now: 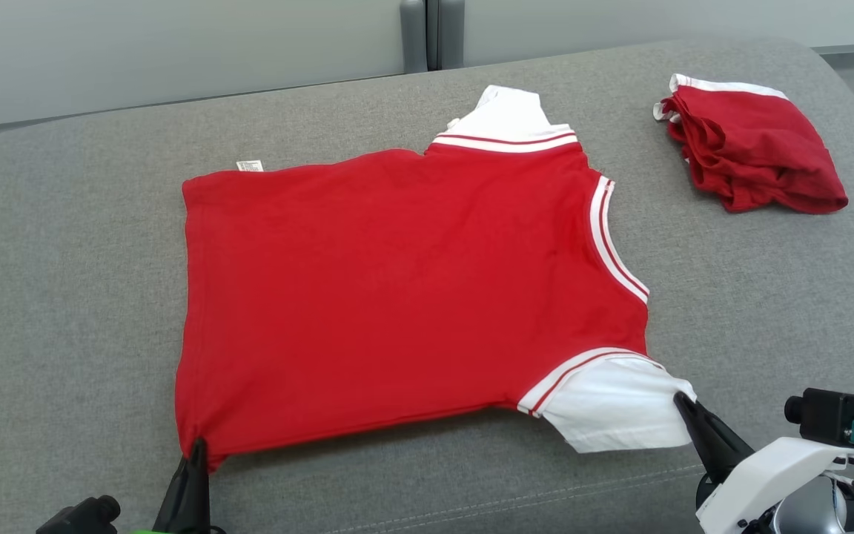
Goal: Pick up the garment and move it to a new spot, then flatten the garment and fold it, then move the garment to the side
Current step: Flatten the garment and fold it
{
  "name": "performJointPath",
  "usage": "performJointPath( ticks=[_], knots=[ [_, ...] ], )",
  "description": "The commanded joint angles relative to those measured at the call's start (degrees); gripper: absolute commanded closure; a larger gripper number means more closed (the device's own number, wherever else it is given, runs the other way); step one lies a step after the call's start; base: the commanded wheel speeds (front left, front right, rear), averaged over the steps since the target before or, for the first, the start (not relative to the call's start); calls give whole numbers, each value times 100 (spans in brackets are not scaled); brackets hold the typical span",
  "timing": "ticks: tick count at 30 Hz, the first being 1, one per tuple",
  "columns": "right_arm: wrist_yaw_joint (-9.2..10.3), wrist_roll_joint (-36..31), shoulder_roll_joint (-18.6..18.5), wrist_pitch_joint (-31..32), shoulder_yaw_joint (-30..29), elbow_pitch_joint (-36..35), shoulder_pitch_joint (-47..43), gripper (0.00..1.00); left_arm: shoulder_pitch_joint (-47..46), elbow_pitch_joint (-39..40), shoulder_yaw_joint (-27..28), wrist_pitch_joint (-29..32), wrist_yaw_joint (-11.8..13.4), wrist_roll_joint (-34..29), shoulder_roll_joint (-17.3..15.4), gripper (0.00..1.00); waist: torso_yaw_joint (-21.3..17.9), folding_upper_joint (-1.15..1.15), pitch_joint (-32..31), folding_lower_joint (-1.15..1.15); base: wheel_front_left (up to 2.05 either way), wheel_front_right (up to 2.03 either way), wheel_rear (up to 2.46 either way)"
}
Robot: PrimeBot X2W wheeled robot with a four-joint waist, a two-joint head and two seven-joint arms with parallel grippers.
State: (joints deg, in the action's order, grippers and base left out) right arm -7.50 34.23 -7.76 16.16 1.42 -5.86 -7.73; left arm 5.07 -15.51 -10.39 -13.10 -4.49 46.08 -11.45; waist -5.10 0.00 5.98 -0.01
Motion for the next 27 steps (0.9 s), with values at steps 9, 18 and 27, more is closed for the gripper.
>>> performJointPath(
  ticks=[9, 18, 27],
  knots=[
    [2, -94, 58, 138, 5, 31, 112, 100, 40, -15, -55, 132, 3, 39, -92, 100, 66, 0, -50, 1, 0, 0, 0],
    [2, -13, 109, 239, -68, 296, 337, 100, -102, -95, -129, 651, 153, 168, -200, 100, 117, 0, -27, 1, 0, 0, 0],
    [2, -83, 64, 599, -5, 725, 1031, 100, -739, -76, -177, 1612, 487, 290, -420, 100, 165, 0, 121, 1, 0, 0, 0]
  ],
)
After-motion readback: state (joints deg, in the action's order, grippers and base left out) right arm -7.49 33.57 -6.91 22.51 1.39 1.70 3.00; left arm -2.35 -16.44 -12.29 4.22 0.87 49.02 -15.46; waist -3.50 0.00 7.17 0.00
